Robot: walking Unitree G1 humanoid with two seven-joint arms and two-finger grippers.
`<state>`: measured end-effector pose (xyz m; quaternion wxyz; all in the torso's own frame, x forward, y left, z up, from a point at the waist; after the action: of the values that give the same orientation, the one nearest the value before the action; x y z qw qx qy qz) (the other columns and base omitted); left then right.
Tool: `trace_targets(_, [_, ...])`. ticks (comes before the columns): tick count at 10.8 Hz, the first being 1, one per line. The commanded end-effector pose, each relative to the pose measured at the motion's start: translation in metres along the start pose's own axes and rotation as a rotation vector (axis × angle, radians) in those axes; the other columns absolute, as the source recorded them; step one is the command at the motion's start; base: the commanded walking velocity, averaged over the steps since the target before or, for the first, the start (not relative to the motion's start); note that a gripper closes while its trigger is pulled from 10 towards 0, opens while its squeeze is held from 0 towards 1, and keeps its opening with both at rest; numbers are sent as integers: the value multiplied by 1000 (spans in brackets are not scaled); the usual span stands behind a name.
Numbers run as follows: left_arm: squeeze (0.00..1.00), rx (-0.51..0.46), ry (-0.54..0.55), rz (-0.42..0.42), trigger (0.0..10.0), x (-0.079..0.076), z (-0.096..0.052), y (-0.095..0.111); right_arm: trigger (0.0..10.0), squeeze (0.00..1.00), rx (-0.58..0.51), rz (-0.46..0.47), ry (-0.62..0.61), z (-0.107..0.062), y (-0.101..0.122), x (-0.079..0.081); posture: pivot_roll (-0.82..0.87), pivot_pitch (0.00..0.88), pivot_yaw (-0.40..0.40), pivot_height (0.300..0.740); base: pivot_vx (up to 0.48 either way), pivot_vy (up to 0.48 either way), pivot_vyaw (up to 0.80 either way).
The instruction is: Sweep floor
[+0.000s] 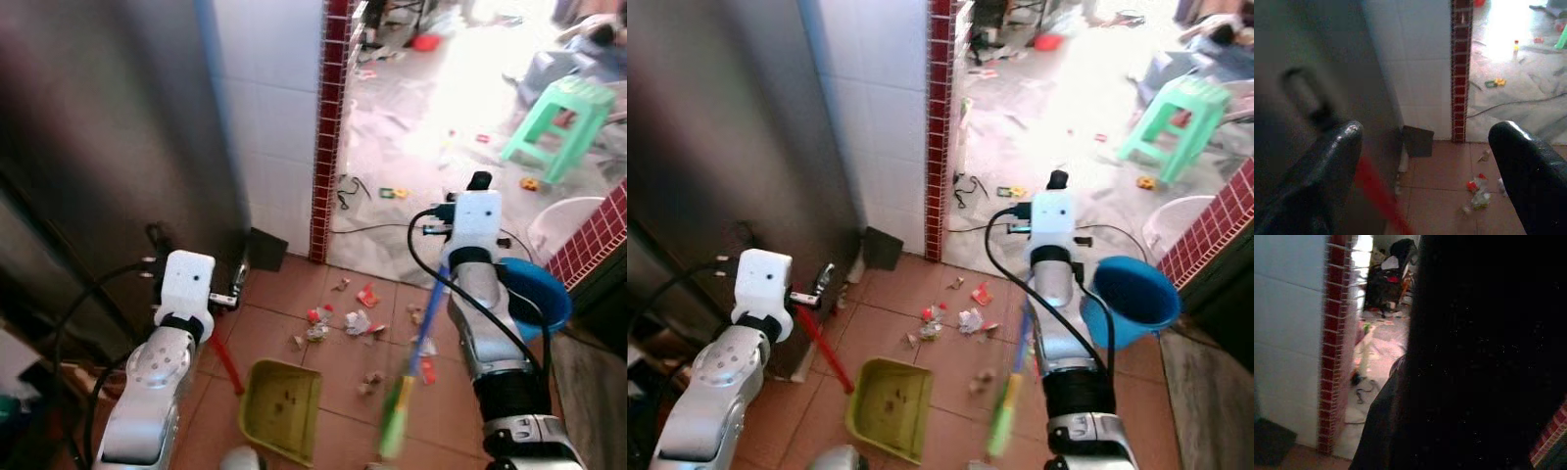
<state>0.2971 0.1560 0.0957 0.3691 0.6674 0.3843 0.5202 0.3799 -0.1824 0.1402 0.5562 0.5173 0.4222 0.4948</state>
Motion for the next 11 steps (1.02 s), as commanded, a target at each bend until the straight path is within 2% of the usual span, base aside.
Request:
trace_targets(1, [0,-17,-1,10,10000,2,-1,6,10000,0,-31,-12,16,2,9,6,7,30,-5,740,0,0,0])
trace_targets(5, [0,-64,-68,41,10000,-12,-2,18,10000,0,-33,-23,-2,4,9,3,9,25,-6,740,0,0,0])
trace_targets(9, [0,2,38,52,10000,6,10,5,10000,0,-34,-26,2,3,10,2,-5,29,-3,740,0,0,0])
trace_targets(11, [0,41,122,15,10000,17,17,0,10000,0,-39,-59,19,1,12,1,-18,34,4,740,0,0,0])
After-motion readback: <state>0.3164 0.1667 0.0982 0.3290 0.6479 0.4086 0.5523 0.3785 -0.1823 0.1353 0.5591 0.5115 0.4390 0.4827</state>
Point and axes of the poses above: a point about 5 cm out from each wrist's last joint towards the gripper, its own z axis pointing out of the wrist towards the gripper, its own y axis along the axis of the wrist's last joint, x = y × z, the point moved 5 cm from there along z, pointing out of the wrist towards the gripper, and after that the axes turned 14 degrees about z, right-handed, at the moved point
